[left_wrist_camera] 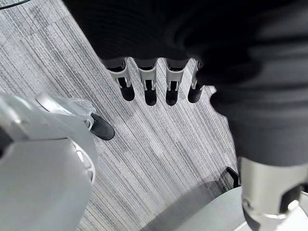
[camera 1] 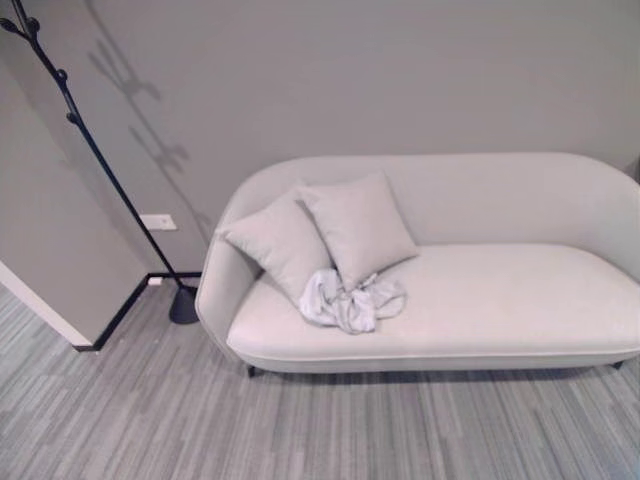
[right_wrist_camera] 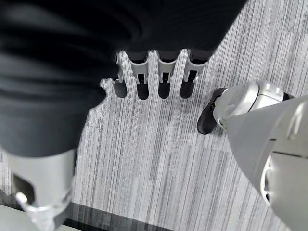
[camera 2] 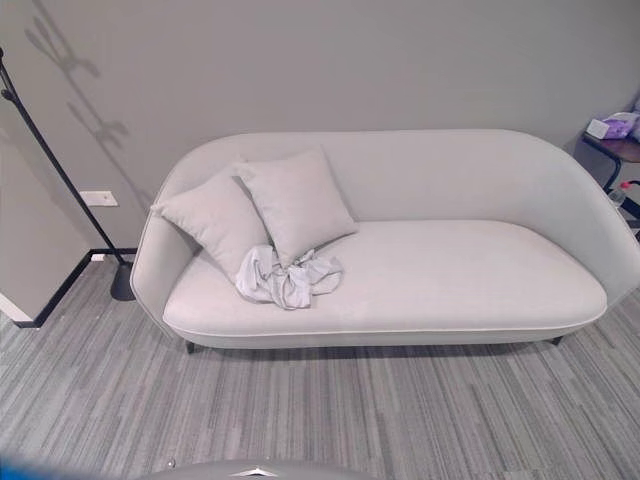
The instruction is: Hang the clothes on the sofa on the clothes rack.
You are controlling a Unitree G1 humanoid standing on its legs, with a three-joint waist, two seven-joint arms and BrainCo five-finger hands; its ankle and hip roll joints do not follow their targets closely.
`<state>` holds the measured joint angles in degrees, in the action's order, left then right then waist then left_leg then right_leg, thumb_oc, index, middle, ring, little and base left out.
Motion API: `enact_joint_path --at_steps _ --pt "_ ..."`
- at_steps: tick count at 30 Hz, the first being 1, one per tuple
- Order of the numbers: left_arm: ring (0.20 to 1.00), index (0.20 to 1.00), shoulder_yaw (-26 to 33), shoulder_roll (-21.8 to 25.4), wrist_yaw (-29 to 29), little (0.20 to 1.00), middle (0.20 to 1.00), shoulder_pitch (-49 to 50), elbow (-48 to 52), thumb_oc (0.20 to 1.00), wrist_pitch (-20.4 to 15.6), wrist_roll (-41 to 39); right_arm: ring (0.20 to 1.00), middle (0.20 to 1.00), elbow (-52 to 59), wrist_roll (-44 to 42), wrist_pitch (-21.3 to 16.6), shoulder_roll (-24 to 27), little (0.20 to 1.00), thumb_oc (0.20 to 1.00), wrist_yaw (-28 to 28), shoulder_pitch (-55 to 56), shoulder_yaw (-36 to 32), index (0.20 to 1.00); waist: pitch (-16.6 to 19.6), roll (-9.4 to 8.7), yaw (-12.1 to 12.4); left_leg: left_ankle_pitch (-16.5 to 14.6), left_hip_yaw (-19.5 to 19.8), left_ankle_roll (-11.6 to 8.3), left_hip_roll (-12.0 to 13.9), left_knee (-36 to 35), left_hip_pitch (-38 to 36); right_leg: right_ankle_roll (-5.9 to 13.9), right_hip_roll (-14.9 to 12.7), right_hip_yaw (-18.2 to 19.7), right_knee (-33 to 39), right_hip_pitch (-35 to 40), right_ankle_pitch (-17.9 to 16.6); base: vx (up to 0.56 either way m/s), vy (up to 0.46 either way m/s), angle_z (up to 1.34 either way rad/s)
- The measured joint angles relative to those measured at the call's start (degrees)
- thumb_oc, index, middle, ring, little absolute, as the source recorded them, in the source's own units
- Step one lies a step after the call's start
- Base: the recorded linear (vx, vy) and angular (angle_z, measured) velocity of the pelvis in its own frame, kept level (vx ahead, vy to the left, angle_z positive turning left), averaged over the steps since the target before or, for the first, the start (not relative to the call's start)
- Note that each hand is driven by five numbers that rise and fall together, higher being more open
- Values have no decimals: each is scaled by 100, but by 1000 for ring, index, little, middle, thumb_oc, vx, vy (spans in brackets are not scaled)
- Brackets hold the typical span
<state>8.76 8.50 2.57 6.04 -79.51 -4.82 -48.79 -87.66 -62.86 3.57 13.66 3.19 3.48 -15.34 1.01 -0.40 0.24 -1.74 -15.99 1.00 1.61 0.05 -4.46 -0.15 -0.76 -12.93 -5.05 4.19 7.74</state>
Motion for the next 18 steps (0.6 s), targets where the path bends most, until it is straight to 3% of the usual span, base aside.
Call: enact_joint_path --at_steps 18 --pt "1000 1000 -179 1 20 1000 1000 -8 -1 1000 -2 285 1000 1000 -8 364 3 -1 1000 1000 107 2 229 1000 -49 45 -2 0 -50 -1 -1 -56 -69 -1 5 39 17 31 0 1 0 -1"
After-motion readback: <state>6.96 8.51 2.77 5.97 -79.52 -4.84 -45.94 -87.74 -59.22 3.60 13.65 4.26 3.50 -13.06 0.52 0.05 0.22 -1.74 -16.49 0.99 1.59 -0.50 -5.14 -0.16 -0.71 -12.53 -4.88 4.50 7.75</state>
